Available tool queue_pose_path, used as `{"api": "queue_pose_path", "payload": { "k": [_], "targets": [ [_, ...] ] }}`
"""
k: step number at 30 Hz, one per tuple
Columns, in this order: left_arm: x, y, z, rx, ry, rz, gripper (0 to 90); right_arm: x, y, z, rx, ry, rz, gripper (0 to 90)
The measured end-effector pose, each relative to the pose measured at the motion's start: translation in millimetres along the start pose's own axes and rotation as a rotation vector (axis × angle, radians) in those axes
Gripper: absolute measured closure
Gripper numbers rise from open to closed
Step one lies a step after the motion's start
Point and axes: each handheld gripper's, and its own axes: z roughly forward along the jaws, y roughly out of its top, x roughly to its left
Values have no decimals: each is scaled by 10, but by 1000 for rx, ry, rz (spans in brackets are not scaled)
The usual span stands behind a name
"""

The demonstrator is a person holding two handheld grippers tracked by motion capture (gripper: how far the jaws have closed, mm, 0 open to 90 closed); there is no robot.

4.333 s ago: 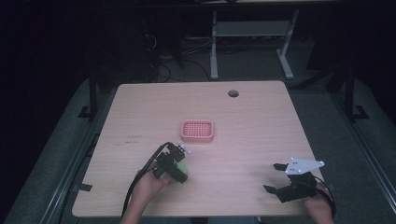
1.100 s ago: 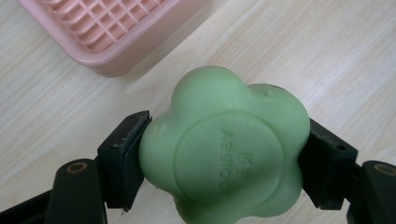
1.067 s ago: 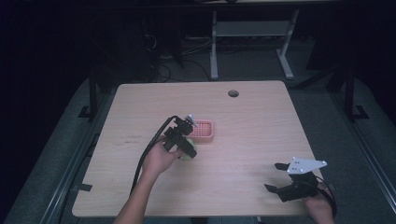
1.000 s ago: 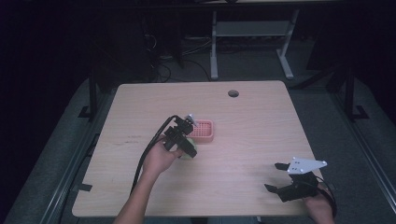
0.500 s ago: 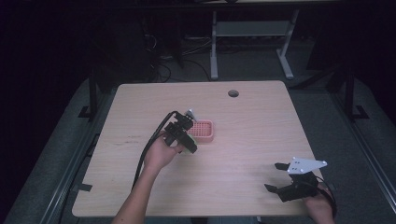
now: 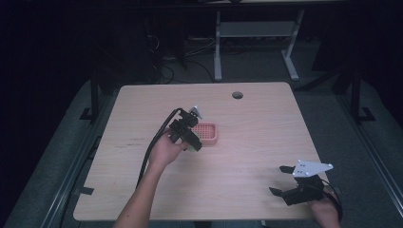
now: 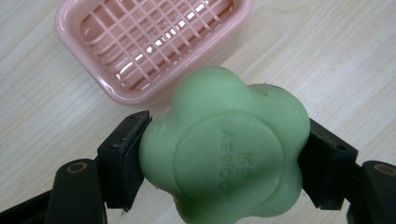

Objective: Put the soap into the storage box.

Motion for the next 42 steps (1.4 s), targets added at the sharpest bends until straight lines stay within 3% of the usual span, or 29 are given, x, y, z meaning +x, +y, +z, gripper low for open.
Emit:
{"api": "queue_pose_path", "payload": {
  "k": [23, 42],
  "targets": [
    [88, 283, -44, 17, 25, 8, 268, -7, -5, -4, -2, -2, 1, 138],
    [151, 609, 106, 32, 9, -35, 267, -14, -13, -9, -6, 0, 7, 138]
  ]
}}
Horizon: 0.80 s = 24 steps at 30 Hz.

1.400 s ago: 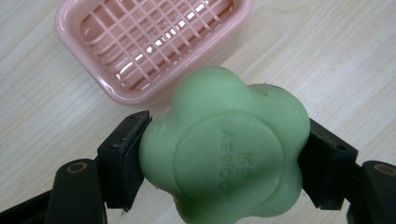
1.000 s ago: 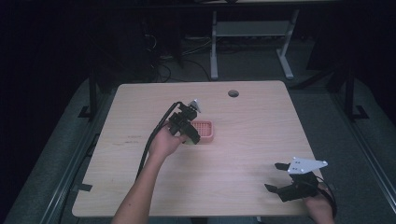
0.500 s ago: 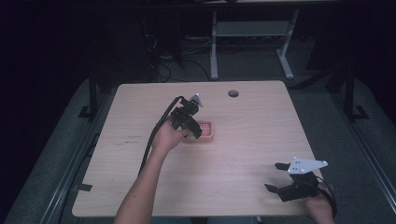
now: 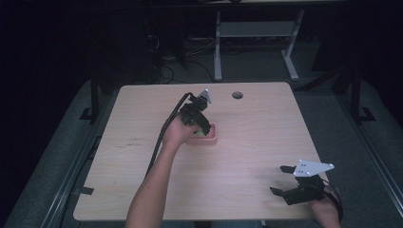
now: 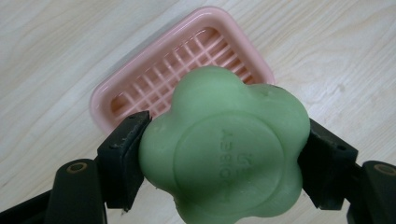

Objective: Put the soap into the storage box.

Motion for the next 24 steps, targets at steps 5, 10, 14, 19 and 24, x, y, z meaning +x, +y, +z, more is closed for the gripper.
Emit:
{"api": "queue_pose_path", "payload": {
  "k": [5, 10, 14, 19, 24],
  "targets": [
    [21, 49, 76, 6, -3, -25, 268, 0, 0, -1, -1, 0, 2, 138],
    [47, 81, 147, 9, 0, -41, 267, -4, -3, 0, -4, 1, 3, 138],
    [76, 105, 186, 14, 9, -40, 267, -4, -3, -3, -3, 0, 3, 137],
    [100, 124, 234, 27, 14, -56, 267, -4, -4, -4, -6, 1, 4, 138],
    [122, 144, 275, 33, 18, -55, 267, -4, -5, -5, -5, 0, 5, 138]
  ]
}}
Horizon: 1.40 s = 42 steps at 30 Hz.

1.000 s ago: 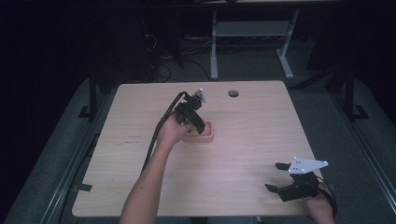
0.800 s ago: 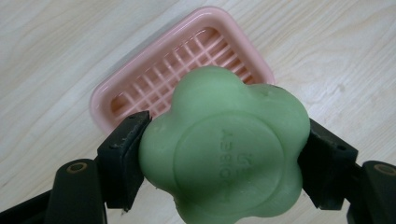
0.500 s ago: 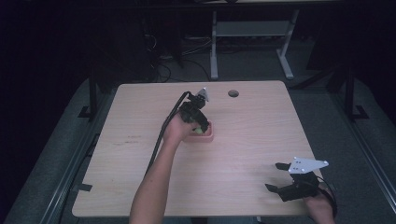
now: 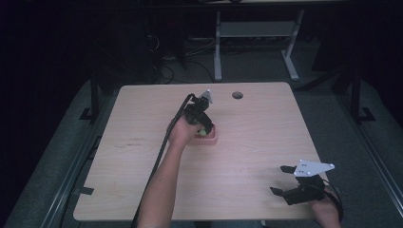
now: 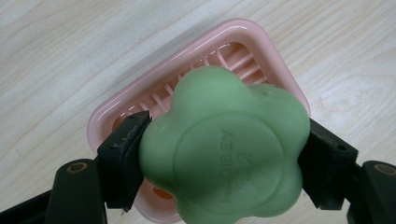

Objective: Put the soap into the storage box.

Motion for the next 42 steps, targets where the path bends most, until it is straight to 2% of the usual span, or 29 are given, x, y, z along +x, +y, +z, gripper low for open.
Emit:
{"api": "queue_pose_path", "payload": {
  "k": [3, 4, 6, 11, 15, 42],
  "targets": [
    [-18, 12, 38, -9, -5, -22, 267, -1, 0, 0, 0, 0, -1, 138],
    [-15, 17, 42, 0, 1, -11, 267, -1, 0, 0, 0, 0, -1, 138],
    [-18, 24, 60, 1, 15, -17, 267, 0, 1, -3, 1, -1, -1, 138],
    [-11, 42, 100, 6, 8, -30, 267, 3, 2, -3, 1, -1, -1, 138],
    [-13, 50, 126, 9, 17, -36, 266, 1, 1, -3, 1, -1, -1, 138],
    [-33, 53, 254, 35, 30, -53, 265, 6, 2, -5, 2, 1, -4, 138]
  ]
}}
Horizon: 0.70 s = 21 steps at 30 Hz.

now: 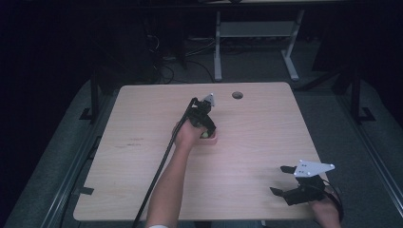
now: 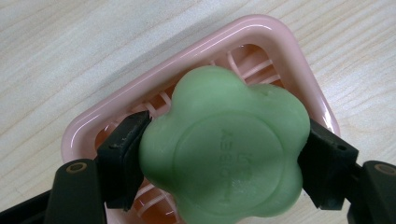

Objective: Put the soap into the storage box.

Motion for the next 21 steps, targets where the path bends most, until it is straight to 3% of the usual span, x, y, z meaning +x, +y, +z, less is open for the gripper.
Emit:
{"api": "queue_pose_path", "payload": {
  "k": [8, 21],
  "targets": [
    [-3, -8, 38, 11, 16, 2, 262, -1, -1, -1, 0, 0, 1, 138],
    [1, -30, -65, -29, -2, 1, 237, 2, 2, 5, -1, 0, -4, 138]
  ]
}}
